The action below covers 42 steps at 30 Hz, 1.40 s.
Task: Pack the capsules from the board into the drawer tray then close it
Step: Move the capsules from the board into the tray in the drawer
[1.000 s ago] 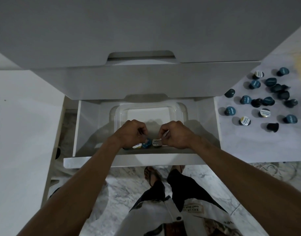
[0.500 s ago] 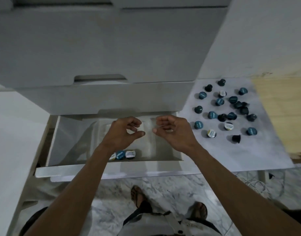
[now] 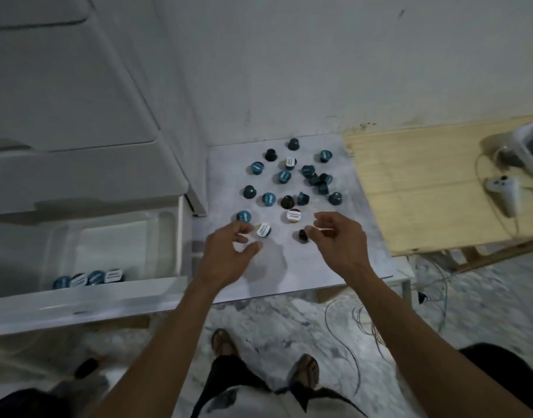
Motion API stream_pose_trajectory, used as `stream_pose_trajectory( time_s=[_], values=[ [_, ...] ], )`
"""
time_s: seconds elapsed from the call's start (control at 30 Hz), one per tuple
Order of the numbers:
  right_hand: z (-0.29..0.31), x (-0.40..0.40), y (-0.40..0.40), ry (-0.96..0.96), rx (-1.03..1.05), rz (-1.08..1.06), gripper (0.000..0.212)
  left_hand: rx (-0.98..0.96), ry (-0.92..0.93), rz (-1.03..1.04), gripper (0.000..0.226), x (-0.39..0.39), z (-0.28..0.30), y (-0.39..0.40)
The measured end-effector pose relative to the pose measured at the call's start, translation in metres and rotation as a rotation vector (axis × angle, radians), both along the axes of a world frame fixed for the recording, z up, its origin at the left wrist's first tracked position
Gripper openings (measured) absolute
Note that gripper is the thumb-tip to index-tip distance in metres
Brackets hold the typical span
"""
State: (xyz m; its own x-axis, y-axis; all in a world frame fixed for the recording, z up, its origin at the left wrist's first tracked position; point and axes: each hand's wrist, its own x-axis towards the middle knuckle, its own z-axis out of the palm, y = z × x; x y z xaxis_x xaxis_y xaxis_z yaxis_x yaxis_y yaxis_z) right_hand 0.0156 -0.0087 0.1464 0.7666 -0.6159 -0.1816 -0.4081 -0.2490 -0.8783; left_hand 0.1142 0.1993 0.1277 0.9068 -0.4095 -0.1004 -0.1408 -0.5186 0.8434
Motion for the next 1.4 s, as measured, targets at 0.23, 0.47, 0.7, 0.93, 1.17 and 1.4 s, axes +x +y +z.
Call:
stream_pose_trajectory(
  time_s=[0.23,0.47,0.7,0.93,1.17,1.4],
  values=[
    [-0.049,-0.004,-0.034,0.253,0.152,-0.160,0.039,0.157,0.049,0.081,0.039,-0.015,-0.051,-0.041],
    [-0.091,0.023,-0.023,0.374,0.185,-0.202,0.062,0.204,0.052,0.209,0.043,0.006,-0.087,-0.062],
    [-0.114,0.046,-0.006,0.343,-0.002,-0.198,0.047,0.194,0.035,0.225,0.051,0.007,-0.118,-0.071],
    [-0.133,0.046,-0.005,0.252,-0.301,0.010,0.030,0.174,-0.075,0.245,0.041,0.006,-0.134,-0.080],
    [-0.164,0.032,-0.019,-0.033,-0.504,0.205,0.026,0.136,-0.194,0.283,0.035,0.006,-0.149,-0.083],
    [-0.177,0.033,-0.032,-0.140,-0.605,0.218,0.026,0.092,-0.342,0.349,0.032,0.003,-0.158,-0.089]
  ],
)
